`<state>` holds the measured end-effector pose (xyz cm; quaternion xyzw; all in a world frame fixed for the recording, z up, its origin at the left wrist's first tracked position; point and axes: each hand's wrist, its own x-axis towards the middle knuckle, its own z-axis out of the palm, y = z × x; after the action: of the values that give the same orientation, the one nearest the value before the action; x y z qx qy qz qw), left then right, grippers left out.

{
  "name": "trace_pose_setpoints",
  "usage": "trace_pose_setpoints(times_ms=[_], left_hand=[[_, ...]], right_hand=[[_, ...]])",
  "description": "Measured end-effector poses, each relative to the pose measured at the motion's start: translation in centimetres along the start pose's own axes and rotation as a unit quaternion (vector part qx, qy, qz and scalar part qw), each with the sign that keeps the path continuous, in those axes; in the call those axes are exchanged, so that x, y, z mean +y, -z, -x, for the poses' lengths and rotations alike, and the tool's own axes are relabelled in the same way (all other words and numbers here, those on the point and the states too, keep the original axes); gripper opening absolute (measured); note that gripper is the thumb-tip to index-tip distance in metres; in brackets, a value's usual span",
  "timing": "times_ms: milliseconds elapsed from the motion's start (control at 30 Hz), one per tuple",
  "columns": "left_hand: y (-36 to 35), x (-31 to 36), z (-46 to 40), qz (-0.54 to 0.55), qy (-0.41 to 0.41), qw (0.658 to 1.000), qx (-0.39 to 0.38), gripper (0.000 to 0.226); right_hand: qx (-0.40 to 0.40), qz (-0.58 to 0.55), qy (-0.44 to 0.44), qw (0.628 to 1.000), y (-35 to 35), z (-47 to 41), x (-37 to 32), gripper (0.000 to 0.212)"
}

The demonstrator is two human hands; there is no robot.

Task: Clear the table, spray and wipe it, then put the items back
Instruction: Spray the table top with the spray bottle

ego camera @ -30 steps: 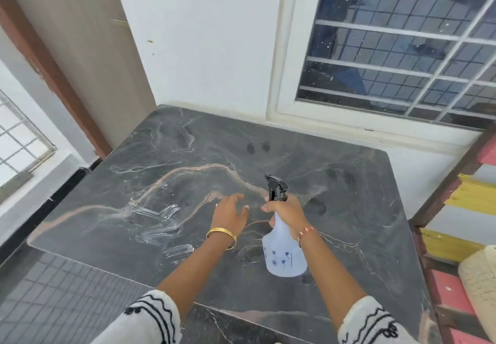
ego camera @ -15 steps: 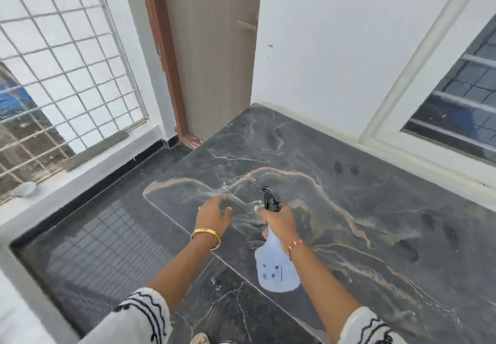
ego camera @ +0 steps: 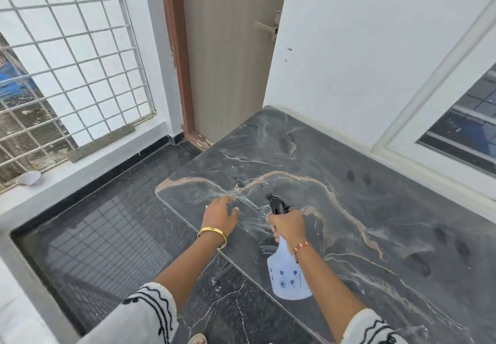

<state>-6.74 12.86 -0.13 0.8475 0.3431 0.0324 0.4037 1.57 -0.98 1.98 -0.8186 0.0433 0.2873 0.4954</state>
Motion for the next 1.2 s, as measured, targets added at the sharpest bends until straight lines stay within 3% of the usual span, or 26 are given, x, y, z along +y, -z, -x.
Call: trace_pose_setpoints(times_ms=[167,367,567,633,800,1200], left_hand=[[-0.4,0.6,-0.3,-0.006,-0.004,1.0,-0.005,0.036],[-1.0,1.7,-0.2,-0.015,-0.023,0.999,-0.018,0.039],[-2.1,2.2,-0.2,-0.025,-0.027,0.999,-0.031,0.037],[-2.8,2.7,-0.1,-0.031,-0.031,0.998,-0.044,0.039],[-5.8,4.8,0.6,-0.041,-0.063,0.994,-0.084,0.04],[-14.9,11.8,4.6,-0.07,-0.171,0.961,-0.205,0.036]], right_hand=[[-0.042,-0.043,0.016,0.998,1.2,-0.1,0.3,0.02],[0.027,-0.022,-0.028,0.999,1.3,-0.6,1.1,0.015],[-0.025,-0.043,-0.027,0.998,3.0,0.1,1.3,0.031],[-0.026,-0.048,-0.031,0.998,3.6,0.4,1.4,0.026],[0.046,-0.081,-0.067,0.993,6.8,0.6,4.1,0.017],[0.193,-0.185,-0.131,0.955,17.0,4.4,11.5,0.033]])
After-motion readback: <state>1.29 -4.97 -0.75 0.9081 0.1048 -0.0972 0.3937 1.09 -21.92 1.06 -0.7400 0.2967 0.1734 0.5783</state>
